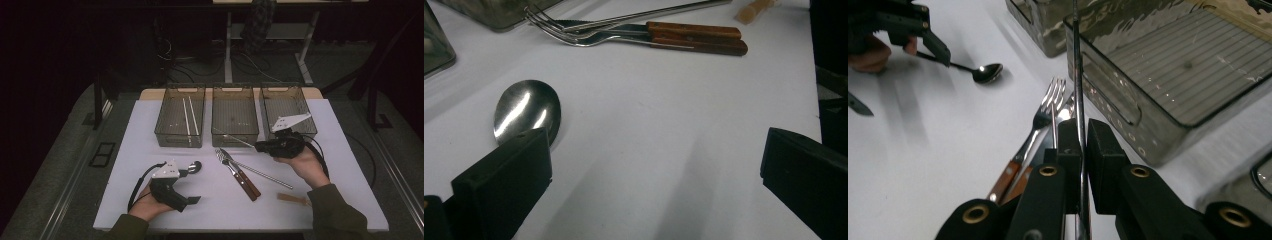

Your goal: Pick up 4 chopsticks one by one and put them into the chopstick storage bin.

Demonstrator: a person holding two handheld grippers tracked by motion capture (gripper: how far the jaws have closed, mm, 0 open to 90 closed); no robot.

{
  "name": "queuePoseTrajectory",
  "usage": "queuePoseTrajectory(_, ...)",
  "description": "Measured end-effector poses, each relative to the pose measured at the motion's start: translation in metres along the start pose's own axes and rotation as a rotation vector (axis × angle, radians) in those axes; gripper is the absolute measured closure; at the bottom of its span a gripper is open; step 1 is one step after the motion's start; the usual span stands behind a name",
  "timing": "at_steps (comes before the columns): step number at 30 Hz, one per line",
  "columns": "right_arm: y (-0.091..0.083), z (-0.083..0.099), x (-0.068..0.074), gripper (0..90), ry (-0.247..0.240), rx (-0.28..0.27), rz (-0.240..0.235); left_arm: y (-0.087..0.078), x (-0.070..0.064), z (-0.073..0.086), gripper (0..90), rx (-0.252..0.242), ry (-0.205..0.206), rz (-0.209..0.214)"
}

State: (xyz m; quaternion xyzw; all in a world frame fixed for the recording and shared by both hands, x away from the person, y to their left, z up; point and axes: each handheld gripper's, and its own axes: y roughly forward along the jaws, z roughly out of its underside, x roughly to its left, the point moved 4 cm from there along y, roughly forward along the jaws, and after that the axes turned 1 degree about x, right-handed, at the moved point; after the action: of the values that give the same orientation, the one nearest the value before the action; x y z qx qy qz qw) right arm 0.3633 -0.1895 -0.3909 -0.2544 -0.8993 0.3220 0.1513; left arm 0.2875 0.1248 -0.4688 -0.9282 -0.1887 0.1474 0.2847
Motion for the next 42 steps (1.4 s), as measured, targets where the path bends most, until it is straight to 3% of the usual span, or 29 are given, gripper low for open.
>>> queuePoseTrajectory(10,0.019,-0.032,0.006,84.8,0.004,-0.004,0.026,-0.002,-0.001,-0.001,0.0,-0.006,0.003,-0.009)
queuePoseTrajectory(26,0.054,-0.086,0.004,84.8,0.033,0.006,0.078,-0.003,0.0,-0.002,0.0,-0.009,0.007,-0.012)
queuePoseTrajectory(42,0.108,-0.133,0.002,84.7,0.059,0.02,0.112,-0.002,0.0,-0.002,0.0,-0.005,0.006,-0.014)
